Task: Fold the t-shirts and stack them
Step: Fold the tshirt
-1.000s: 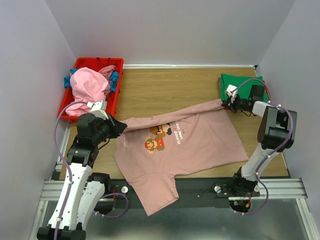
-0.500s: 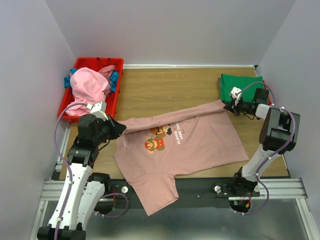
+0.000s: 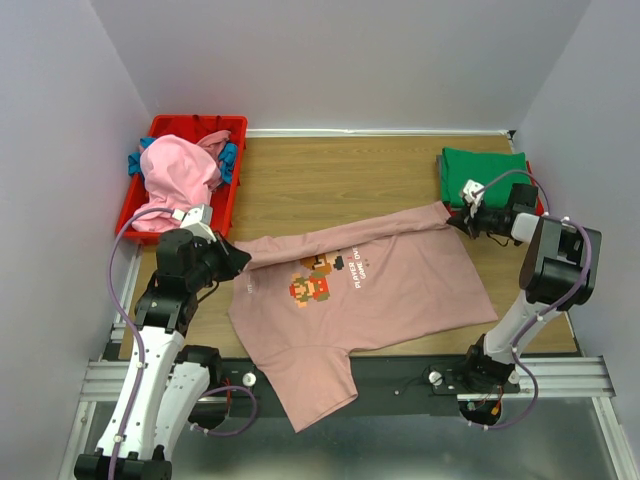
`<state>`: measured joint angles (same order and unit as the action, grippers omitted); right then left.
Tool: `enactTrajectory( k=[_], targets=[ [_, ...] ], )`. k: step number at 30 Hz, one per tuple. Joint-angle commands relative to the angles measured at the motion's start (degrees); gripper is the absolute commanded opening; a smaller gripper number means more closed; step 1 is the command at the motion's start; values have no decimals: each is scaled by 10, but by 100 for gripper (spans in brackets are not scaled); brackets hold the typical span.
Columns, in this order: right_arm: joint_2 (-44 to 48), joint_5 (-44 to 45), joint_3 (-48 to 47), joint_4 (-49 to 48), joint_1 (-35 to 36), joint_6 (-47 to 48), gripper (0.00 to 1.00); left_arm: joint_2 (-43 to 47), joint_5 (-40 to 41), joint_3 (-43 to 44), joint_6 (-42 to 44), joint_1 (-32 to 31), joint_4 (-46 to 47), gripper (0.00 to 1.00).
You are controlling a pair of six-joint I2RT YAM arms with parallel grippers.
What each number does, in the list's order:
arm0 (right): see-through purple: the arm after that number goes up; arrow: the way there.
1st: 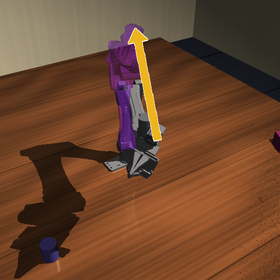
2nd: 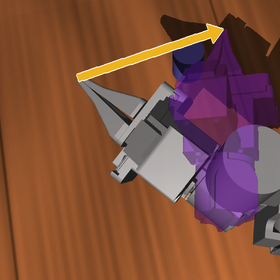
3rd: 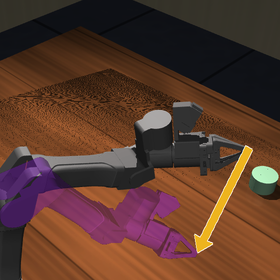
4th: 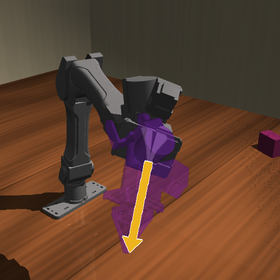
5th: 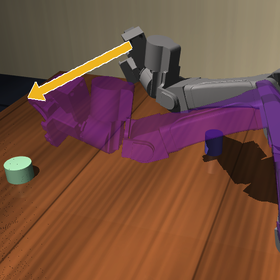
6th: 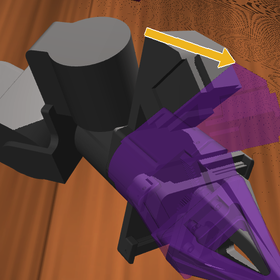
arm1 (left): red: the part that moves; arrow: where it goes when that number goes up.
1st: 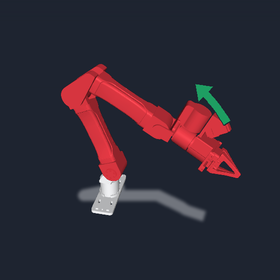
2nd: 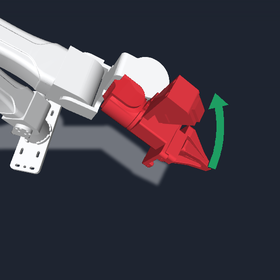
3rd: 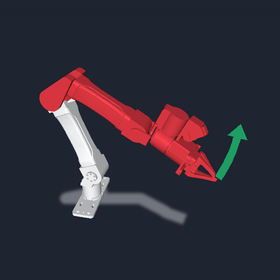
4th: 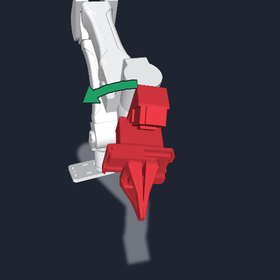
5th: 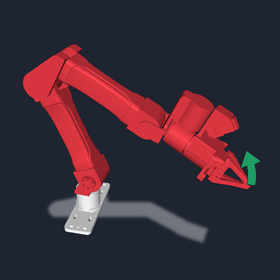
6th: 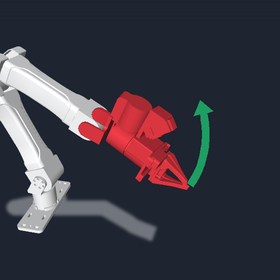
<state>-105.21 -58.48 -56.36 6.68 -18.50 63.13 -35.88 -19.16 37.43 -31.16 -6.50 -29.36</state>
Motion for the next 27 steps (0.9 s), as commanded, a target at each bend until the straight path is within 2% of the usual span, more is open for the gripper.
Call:
enactTrajectory(
  k=[1, 21, 27],
  targets=[
    [23, -22, 16, 0, -5, 15, 2, 9, 22, 9, 2, -2, -12, 0],
    [36, -19, 34, 3, -16, 16, 2, 8, 14, -5, 7, -2, -17, 0],
    [41, -14, 46, 4, -17, 19, 8, 5, 3, -18, 7, -2, -11, 0]
  ],
)
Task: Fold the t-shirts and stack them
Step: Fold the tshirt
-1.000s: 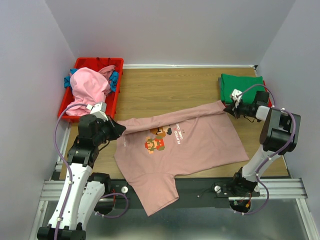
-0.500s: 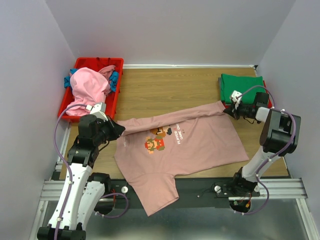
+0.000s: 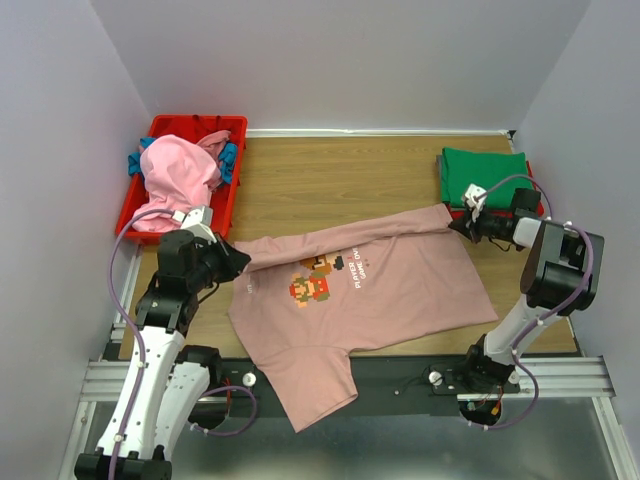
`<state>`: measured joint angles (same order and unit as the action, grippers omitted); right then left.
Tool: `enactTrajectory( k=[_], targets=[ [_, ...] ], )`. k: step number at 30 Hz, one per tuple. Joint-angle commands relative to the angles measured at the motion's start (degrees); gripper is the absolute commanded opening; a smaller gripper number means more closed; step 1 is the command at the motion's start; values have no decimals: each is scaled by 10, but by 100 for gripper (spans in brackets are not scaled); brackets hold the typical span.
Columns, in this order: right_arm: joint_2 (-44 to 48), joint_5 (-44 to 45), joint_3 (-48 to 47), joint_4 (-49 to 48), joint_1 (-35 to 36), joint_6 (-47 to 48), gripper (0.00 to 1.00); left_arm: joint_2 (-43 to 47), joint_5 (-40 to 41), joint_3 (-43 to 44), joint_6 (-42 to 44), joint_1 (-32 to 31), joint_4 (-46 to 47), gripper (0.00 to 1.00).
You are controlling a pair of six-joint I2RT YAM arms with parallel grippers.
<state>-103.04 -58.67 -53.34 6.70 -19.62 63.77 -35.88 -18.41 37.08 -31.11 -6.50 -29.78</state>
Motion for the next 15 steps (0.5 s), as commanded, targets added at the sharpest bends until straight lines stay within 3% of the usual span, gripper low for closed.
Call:
enactTrajectory(
  k=[1, 4, 6, 7, 8, 13, 15],
  targets=[
    [22, -11, 17, 4, -6, 14, 8, 3, -7, -17, 6, -2, -7, 0],
    [29, -7, 27, 4, -8, 15, 10, -2, -12, -22, 10, -2, -5, 0],
    [35, -1, 26, 3, -9, 8, 19, -3, -14, -24, 11, -2, -5, 0],
    [36, 5, 25, 4, -10, -3, 38, -4, -15, -24, 13, -2, -4, 0],
    [38, 6, 24, 4, -13, -8, 43, -5, -16, -24, 14, -2, -5, 0],
    [86, 0, 18, 4, -39, -56, 51, -5, -19, -26, 20, -2, -11, 0],
    [127, 4, 25, 9, -42, -88, 59, -2, -28, -32, 19, -2, -12, 0]
  ],
)
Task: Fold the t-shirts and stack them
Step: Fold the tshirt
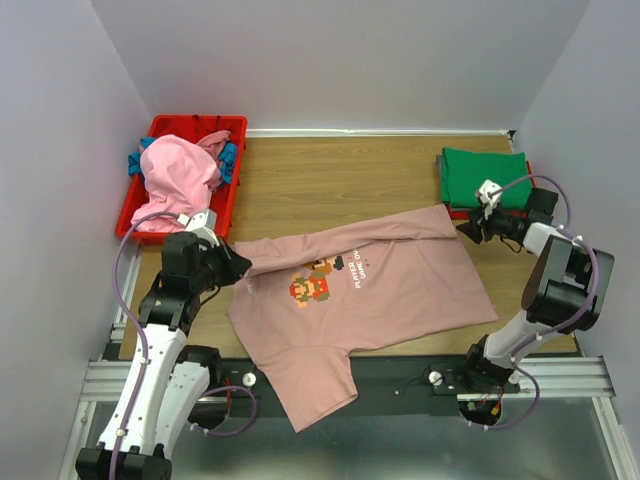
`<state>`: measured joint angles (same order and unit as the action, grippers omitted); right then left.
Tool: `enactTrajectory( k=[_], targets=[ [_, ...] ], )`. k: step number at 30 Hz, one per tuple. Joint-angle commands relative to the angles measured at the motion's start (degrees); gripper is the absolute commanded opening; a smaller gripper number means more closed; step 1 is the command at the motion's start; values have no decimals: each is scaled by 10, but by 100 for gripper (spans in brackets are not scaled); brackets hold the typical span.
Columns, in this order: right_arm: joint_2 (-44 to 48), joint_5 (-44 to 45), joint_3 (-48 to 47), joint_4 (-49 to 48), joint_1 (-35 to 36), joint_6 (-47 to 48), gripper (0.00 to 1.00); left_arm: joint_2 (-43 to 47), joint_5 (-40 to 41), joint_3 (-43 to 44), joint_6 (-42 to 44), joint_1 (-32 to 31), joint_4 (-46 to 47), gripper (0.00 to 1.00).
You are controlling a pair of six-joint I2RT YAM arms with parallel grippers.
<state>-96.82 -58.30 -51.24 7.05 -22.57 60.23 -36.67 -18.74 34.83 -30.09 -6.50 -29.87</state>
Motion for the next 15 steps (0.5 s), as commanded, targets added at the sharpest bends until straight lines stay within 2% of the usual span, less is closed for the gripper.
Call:
enactTrajectory(
  k=[1, 3, 4, 6, 8, 12, 15],
  targets=[
    [81, -1, 9, 14, -13, -69, 62, 4, -30, -12, 11, -2, -13, 0],
    [110, -7, 21, 39, -13, -69, 71, 2, -38, -13, 17, -2, -24, 7],
    [127, -25, 25, 67, -13, -67, 71, 1, -44, -14, 20, -2, -26, 10],
    [168, -44, 42, 87, -13, -70, 73, 1, -57, -13, 29, -2, -40, 24],
    [203, -73, 54, 101, -13, -92, 73, 6, -60, -6, 36, -3, -52, 32],
    [246, -105, 76, 112, -13, -128, 73, 24, -70, 16, 46, -3, -86, 44],
    [259, -109, 77, 121, -13, -141, 75, 30, -67, 35, 53, -3, -95, 47]
  ],
)
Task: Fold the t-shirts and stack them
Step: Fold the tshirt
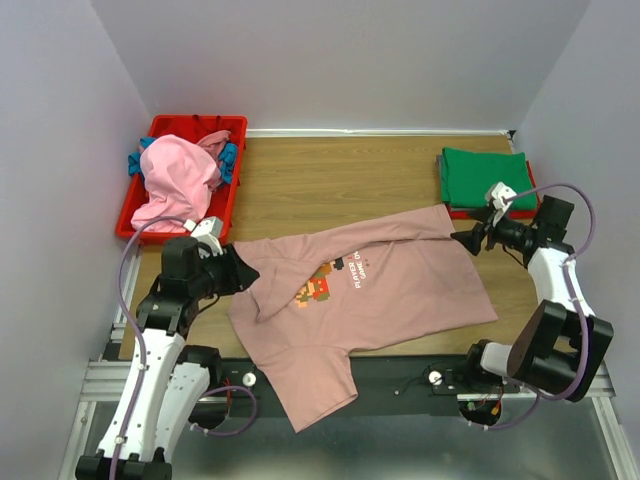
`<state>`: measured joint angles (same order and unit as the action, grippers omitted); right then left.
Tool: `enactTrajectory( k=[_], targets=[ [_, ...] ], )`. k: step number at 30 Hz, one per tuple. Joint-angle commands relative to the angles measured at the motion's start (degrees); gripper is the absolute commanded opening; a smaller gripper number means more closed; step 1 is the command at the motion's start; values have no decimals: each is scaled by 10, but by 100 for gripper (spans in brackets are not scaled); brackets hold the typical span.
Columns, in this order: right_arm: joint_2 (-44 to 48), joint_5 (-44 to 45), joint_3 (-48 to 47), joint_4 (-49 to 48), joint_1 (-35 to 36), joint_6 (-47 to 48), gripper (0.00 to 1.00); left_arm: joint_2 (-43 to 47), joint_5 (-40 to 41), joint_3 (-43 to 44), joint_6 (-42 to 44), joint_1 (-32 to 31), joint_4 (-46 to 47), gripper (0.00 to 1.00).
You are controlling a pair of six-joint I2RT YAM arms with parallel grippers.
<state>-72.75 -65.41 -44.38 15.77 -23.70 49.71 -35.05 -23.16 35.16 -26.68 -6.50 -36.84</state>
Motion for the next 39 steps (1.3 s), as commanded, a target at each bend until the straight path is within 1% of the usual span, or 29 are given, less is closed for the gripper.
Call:
enactTrajectory(
  k=[1, 2, 4, 5, 6, 7, 8, 9, 10, 11, 12, 13, 14, 15, 16, 18, 19, 21, 28, 32, 34, 37, 39],
  targets=[
    [23, -41, 3, 44, -1, -39, 76, 9, -13, 38, 18, -3, -20, 47],
    [23, -43, -2, 51, -1, -42, 78, 3, -14, 40, 16, -3, -11, 47],
    [23, -57, -13, 78, -1, -46, 79, -24, -32, 40, 11, -4, 33, 52],
    [21, -64, -31, 91, -1, -51, 80, -37, -39, 33, 7, -5, 50, 57],
    [19, -71, -40, 106, 0, -52, 80, -55, -45, 32, 7, -10, 80, 59],
    [13, -81, -52, 141, 1, -56, 80, -92, -44, 32, 7, -25, 91, 59],
    [9, -85, -72, 159, 4, -57, 80, -110, -35, 35, 10, -40, 100, 59],
    [7, -87, -83, 202, 11, -53, 80, -128, -4, 40, 10, -56, 114, 60],
    [4, -81, -93, 224, 16, -48, 80, -163, 14, 47, 9, -73, 120, 61],
    [2, -75, -101, 246, 21, -39, 80, -182, 34, 61, 8, -113, 124, 61],
    [1, -66, -113, 276, 30, -38, 80, -223, 75, 70, 8, -128, 127, 62],
    [2, -61, -115, 286, 33, -46, 80, -244, 91, 86, 10, -144, 127, 62],
    [3, -57, -116, 294, 36, -52, 80, -265, 106, 94, 13, -154, 127, 62],
    [7, -55, -110, 299, 38, -59, 80, -284, 137, 101, 18, -170, 127, 62],
    [9, -58, -102, 301, 38, -65, 80, -321, 151, 106, 20, -175, 128, 62],
    [19, -66, -83, 302, 39, -65, 79, -354, 194, 121, 23, -182, 121, 62],
    [22, -70, -65, 302, 39, -60, 79, -381, 201, 127, 29, -184, 121, 62],
    [21, -67, -69, 303, 39, -63, 79, -400, 226, 132, 25, -185, 123, 62],
    [10, -58, -73, 304, 39, -64, 79, -502, 225, 160, 51, -189, 137, 61],
    [15, -57, -71, 304, 39, -62, 79, -525, 207, 163, 61, -190, 145, 54],
    [15, -54, -69, 303, 39, -60, 79, -526, 200, 160, 65, -192, 146, 46],
    [9, -53, -72, 303, 39, -59, 79, -519, 181, 150, 69, -192, 150, 29],
    [8, -53, -73, 303, 39, -60, 79, -512, 165, 142, 70, -192, 155, 6]
  ],
)
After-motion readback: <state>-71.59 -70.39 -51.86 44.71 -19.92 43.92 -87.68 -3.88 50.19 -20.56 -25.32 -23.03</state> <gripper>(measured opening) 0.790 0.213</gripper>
